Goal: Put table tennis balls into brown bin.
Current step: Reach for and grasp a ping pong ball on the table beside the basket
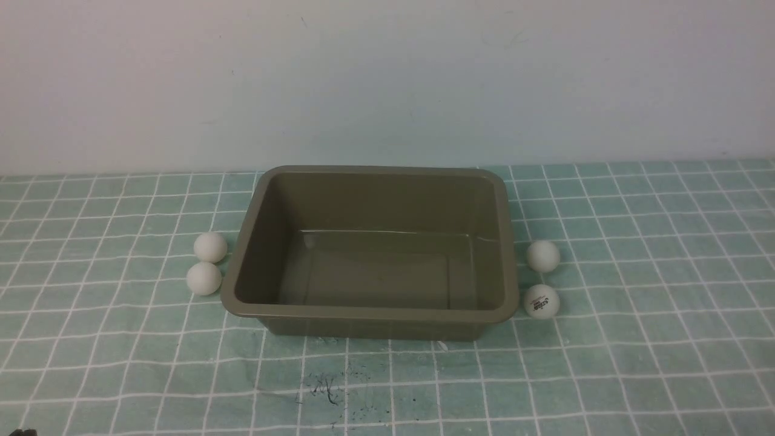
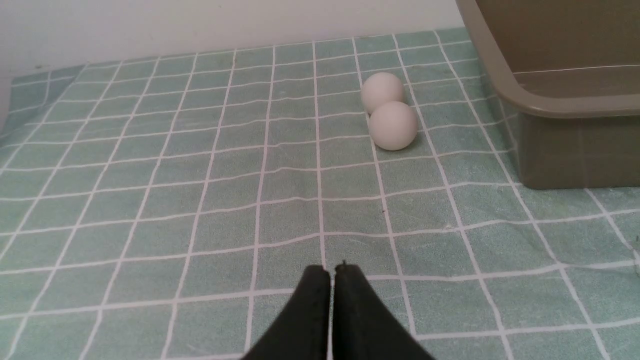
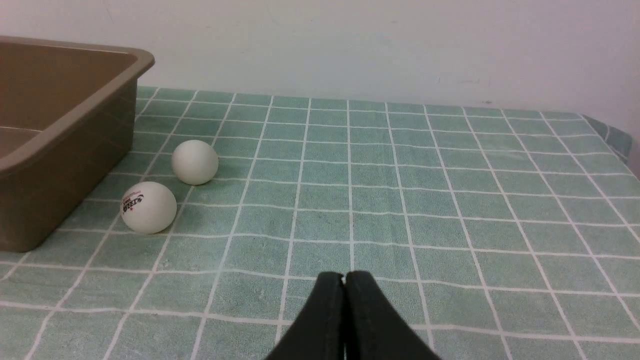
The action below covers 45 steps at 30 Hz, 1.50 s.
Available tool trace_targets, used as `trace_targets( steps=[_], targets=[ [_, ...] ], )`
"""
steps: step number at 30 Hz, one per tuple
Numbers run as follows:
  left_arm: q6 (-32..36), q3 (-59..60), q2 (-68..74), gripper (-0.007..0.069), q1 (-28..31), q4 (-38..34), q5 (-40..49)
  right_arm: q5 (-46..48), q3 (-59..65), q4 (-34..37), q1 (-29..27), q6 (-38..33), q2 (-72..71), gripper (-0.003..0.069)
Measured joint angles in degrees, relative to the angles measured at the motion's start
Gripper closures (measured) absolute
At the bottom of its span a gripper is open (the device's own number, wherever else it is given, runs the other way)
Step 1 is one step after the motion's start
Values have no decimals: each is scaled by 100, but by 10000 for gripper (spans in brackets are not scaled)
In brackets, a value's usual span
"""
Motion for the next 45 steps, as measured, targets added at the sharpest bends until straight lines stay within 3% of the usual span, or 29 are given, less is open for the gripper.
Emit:
trace_targets(
  steps=[4, 13, 18, 21, 24, 27, 29, 32, 33, 35, 39, 45],
  targets=[
    [-47, 0, 0, 629, 0, -26, -131, 0, 0, 0, 0, 0, 0, 673],
    [-935, 12, 0, 629, 0, -2160, -2822, 0, 0, 0, 0, 0, 0, 673],
    [-1305, -19, 0, 629, 0, -2437, -4313, 0, 0, 0, 0, 0, 0, 673],
    [-1383, -425, 35, 629, 0, -2253, -4337, 0, 0, 0, 0, 0, 0, 673],
    [-1377, -1409, 529, 629, 0, -1830, -3476, 0, 0, -6, 0, 0, 0, 673],
    [-1318, -2646, 1754, 629, 0, -1471, -1405, -27, 0, -12, 0, -52, 0, 673],
    [-1259, -3065, 2308, 629, 0, -1414, -600, -121, 20, 79, 0, -38, 0, 673],
    [-853, -4080, 4022, 629, 0, -1348, 1424, -609, 49, 693, 0, 155, 0, 673],
    [-853, -4080, 4022, 629, 0, -1348, 1424, -659, 49, 693, 0, 182, 0, 673],
    [-480, -4610, 5211, 629, 0, -1315, 2502, -1339, 49, 1371, 0, 491, 0, 673],
    [38, -5327, 7023, 629, 0, -1282, 3060, -2270, 49, 2231, 0, 817, 0, 673],
    [221, -6187, 8550, 629, 0, -1268, 3084, -2780, 49, 2453, 0, 972, 0, 673]
  ],
)
